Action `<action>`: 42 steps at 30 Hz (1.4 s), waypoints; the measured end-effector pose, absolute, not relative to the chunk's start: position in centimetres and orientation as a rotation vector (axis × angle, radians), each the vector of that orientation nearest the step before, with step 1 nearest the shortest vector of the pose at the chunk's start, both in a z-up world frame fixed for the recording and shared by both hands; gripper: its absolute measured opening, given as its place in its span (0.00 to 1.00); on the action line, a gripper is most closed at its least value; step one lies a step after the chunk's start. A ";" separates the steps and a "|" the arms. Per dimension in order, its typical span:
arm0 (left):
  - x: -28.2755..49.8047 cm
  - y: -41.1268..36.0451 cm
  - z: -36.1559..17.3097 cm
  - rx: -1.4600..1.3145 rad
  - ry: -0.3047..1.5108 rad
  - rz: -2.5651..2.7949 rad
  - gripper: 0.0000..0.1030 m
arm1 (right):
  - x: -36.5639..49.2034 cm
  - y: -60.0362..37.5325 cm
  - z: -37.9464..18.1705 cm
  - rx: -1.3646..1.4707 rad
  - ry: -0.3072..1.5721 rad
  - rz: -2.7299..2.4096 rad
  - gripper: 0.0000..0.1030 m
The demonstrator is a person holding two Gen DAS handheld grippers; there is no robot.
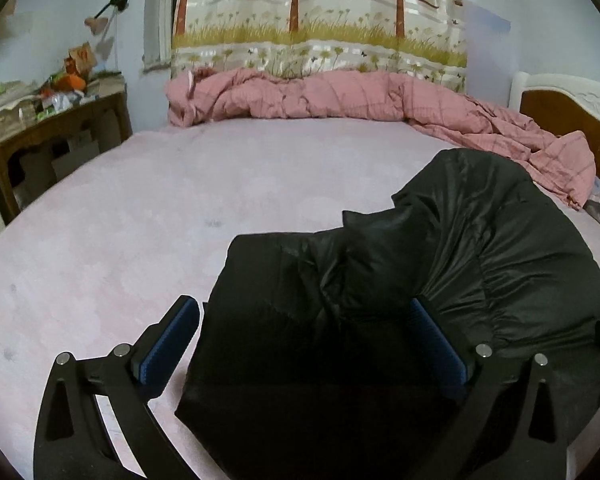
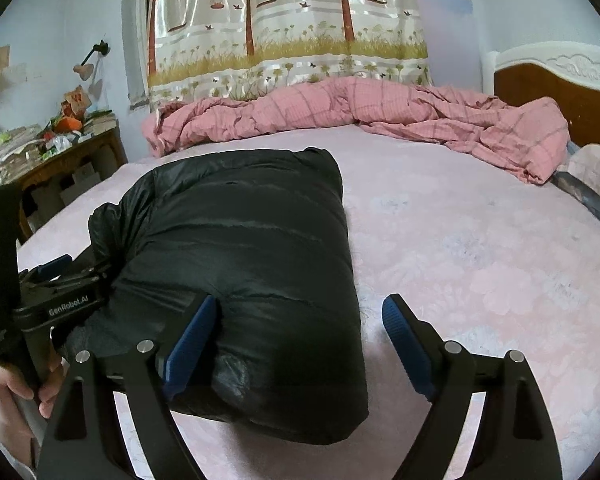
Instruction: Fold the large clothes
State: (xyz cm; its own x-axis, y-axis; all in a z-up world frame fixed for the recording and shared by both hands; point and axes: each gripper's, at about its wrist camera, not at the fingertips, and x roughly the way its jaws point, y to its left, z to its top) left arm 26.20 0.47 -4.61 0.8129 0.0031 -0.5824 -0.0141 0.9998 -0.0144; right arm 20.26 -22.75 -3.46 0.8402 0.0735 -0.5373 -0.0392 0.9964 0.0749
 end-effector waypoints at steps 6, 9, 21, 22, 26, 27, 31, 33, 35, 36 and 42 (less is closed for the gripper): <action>26.7 0.8 -5.8 -0.046 0.669 0.003 1.00 | 20.2 -22.6 -3.5 0.060 0.572 0.058 0.86; 26.3 0.9 -5.3 -0.061 0.654 -0.005 1.00 | 20.0 -22.5 -3.4 0.059 0.574 0.053 0.86; 19.6 -2.0 0.7 -0.091 0.558 -0.202 1.00 | 20.3 -23.4 -4.6 0.128 0.602 0.091 0.86; 20.1 -2.1 0.1 -0.079 0.581 -0.160 1.00 | 20.4 -23.3 -4.6 0.125 0.604 0.094 0.86; 22.6 -0.5 -2.9 -0.110 0.646 0.002 1.00 | 19.8 -23.3 -4.1 0.124 0.582 0.097 0.86; 23.0 0.3 -3.6 -0.144 0.662 0.006 1.00 | 19.6 -23.5 -4.0 0.124 0.573 0.091 0.86; 23.7 2.0 -5.9 -0.191 0.719 0.009 1.00 | 18.9 -24.5 -3.5 0.114 0.533 0.059 0.86; 23.9 2.3 -6.6 -0.220 0.748 -0.009 1.00 | 18.8 -25.3 -3.2 0.129 0.515 0.041 0.86; 23.9 2.4 -6.8 -0.225 0.762 -0.009 1.00 | 18.9 -26.2 -3.1 0.154 0.508 0.040 0.86; 23.8 2.2 -7.0 -0.218 0.764 -0.009 1.00 | 18.9 -26.5 -3.0 0.164 0.507 0.042 0.87; 24.4 2.4 -7.4 -0.251 0.790 -0.056 1.00 | 21.0 -28.5 -4.9 0.285 0.610 0.156 0.92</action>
State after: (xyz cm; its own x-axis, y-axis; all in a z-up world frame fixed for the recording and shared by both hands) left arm 24.43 2.42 -7.38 0.7037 -0.1437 -0.6958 -0.0436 0.9688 -0.2441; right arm 20.98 -28.50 -4.88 0.8093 0.2276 -0.5415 -0.0606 0.9493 0.3084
